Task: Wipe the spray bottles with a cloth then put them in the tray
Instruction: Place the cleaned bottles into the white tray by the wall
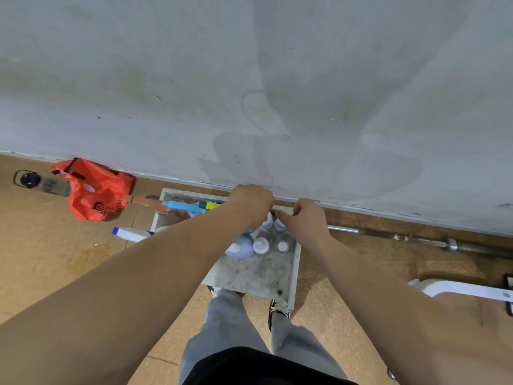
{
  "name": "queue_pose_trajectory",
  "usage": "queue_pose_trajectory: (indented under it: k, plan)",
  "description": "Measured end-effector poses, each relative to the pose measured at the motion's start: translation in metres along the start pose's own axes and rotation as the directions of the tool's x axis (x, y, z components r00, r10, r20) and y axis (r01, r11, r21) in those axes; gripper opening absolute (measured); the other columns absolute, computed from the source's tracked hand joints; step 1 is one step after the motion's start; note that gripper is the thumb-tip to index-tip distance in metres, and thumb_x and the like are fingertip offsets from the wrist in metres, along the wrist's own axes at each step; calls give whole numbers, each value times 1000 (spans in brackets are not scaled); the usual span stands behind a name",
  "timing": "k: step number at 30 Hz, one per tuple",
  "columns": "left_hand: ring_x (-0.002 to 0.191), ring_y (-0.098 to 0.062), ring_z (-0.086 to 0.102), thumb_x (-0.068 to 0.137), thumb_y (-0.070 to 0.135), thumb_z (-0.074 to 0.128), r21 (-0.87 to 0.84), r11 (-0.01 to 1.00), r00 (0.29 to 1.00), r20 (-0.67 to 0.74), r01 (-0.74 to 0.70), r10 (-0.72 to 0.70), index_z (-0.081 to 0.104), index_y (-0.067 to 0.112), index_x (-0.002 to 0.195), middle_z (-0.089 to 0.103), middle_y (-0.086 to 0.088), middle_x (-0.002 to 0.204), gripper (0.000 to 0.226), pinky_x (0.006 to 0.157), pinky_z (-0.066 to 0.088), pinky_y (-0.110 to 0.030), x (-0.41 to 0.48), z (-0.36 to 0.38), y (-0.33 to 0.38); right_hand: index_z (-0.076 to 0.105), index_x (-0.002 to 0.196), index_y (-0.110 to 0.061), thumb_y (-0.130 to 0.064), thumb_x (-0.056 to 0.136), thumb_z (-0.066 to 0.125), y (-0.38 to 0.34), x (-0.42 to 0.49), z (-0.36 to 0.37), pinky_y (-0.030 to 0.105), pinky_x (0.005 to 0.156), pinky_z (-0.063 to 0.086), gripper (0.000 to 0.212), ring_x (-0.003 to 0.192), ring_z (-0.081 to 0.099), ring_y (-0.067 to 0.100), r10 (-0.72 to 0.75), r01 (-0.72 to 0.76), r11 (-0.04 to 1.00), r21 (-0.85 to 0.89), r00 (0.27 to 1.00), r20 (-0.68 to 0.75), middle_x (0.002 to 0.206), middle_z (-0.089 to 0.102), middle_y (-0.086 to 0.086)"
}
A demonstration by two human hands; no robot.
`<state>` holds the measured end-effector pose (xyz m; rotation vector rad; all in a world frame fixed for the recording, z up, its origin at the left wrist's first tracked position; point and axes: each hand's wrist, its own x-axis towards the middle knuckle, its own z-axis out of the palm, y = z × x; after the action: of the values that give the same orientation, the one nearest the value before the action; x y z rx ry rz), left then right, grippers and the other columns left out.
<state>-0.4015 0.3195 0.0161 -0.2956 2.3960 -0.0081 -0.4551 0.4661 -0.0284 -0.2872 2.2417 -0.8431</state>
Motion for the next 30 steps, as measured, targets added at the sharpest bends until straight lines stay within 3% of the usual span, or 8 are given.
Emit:
queue_pose_trajectory:
  k: [4, 8, 13, 18, 22, 26, 28, 30]
  plan:
    - [99, -26, 63, 99, 24, 62, -25, 999, 999, -46, -26, 25, 73, 24, 112, 69, -4, 107, 17, 71, 38, -33, -2, -2, 5, 49, 78, -15, -35, 85, 78, -2, -2, 5, 30, 59, 39, 36, 68, 49, 18, 28, -28, 1000, -6, 998, 53, 75, 55, 3]
    - [85, -25, 56, 95, 20, 65, -20, 1000, 999, -32, -23, 22, 63, 23, 89, 49, 3, 75, 7, 65, 34, -32, -6, -3, 1, 49, 77, -15, -34, 84, 78, -3, -7, 5, 30, 59, 39, 35, 70, 49, 18, -2, 10, 997, -76, 995, 102, 78, 54, 3]
    - [85, -23, 55, 96, 21, 62, -60, 995, 996, -55, -75, 71, 61, 23, 95, 52, 2, 80, 3, 65, 35, -32, -20, -8, -2, 50, 77, -14, -39, 84, 77, -3, -11, 5, 32, 62, 42, 37, 69, 50, 18, 10, -9, 1000, -12, 996, 87, 77, 56, 5]
    - [106, -25, 57, 98, 20, 57, -119, 982, 935, -342, -143, 95, 66, 19, 109, 60, -3, 109, 14, 73, 36, -32, -47, -1, -8, 62, 90, -5, -42, 87, 73, -4, -22, 0, 35, 66, 48, 38, 73, 54, 19, 9, -12, 997, 72, 999, 51, 80, 61, 6]
    - [74, -29, 62, 90, 15, 62, -110, 963, 818, -556, -246, 145, 67, 15, 76, 62, -5, 79, 14, 59, 37, -31, -81, 16, -6, 65, 93, -16, -21, 94, 57, 8, -45, -7, 31, 66, 48, 9, 80, 61, 19, -39, 36, 993, 113, 999, 20, 88, 67, 2]
    - [63, -28, 62, 71, 13, 79, 21, 959, 840, -477, -284, 260, 61, 19, 63, 59, -2, 66, 20, 48, 47, -33, -87, 48, 3, 64, 134, -26, -9, 85, 57, 29, -64, 5, 33, 97, 50, 52, 119, 59, 18, -104, 136, 986, -101, 958, 268, 130, 63, -3]
    - [86, -29, 66, 85, 13, 72, 82, 967, 918, -303, -242, 256, 69, 21, 85, 67, -2, 88, 8, 64, 52, -37, -83, 49, 14, 62, 138, -30, -11, 90, 55, 35, -66, 14, 35, 98, 52, 52, 123, 60, 23, -115, 175, 967, -184, 948, 297, 136, 63, 0]
    - [99, -29, 65, 98, 15, 58, 130, 976, 965, -175, -174, 196, 66, 22, 105, 68, -4, 104, 13, 71, 46, -38, -75, 49, 22, 63, 137, -32, -18, 99, 55, 39, -65, 19, 37, 96, 53, 41, 122, 61, 26, -113, 176, 957, -231, 959, 261, 134, 65, 1]
